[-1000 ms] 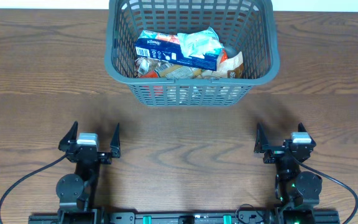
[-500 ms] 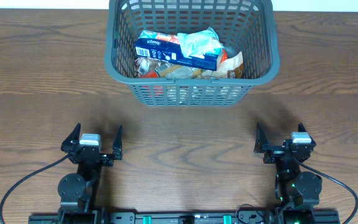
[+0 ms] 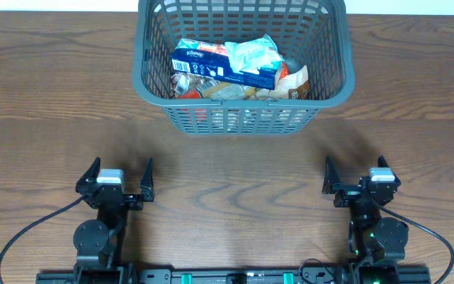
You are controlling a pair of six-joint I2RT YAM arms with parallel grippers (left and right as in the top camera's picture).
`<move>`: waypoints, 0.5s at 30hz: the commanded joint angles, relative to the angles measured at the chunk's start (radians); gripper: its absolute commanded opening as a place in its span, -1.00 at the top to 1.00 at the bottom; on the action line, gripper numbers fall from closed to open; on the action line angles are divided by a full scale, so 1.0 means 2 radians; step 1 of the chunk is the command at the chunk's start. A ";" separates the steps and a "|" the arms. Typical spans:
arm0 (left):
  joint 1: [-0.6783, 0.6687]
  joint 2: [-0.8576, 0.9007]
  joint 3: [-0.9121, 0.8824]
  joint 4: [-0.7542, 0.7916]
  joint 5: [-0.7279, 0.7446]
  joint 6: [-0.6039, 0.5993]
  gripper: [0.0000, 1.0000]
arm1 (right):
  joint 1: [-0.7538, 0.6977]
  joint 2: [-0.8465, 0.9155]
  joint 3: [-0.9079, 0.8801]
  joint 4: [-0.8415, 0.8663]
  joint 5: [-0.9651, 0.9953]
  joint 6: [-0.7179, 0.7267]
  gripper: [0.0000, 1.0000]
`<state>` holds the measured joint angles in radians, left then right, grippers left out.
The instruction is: Pack container
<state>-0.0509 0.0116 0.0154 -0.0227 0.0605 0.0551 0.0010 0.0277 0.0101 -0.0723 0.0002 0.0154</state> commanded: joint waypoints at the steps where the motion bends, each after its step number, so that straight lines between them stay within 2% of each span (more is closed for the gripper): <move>1: -0.002 -0.005 -0.006 -0.022 0.001 -0.099 -0.96 | -0.005 -0.004 -0.002 -0.001 0.003 0.007 -0.98; 8: -0.002 -0.005 -0.006 -0.022 0.001 -0.124 -0.97 | -0.005 -0.004 -0.002 -0.001 0.003 0.007 -0.98; 15: -0.002 -0.005 -0.006 -0.022 0.001 -0.124 -0.97 | -0.005 -0.004 -0.002 -0.001 0.003 0.007 -0.98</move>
<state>-0.0509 0.0116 0.0154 -0.0227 0.0601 -0.1726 0.0010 0.0277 0.0101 -0.0727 0.0002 0.0154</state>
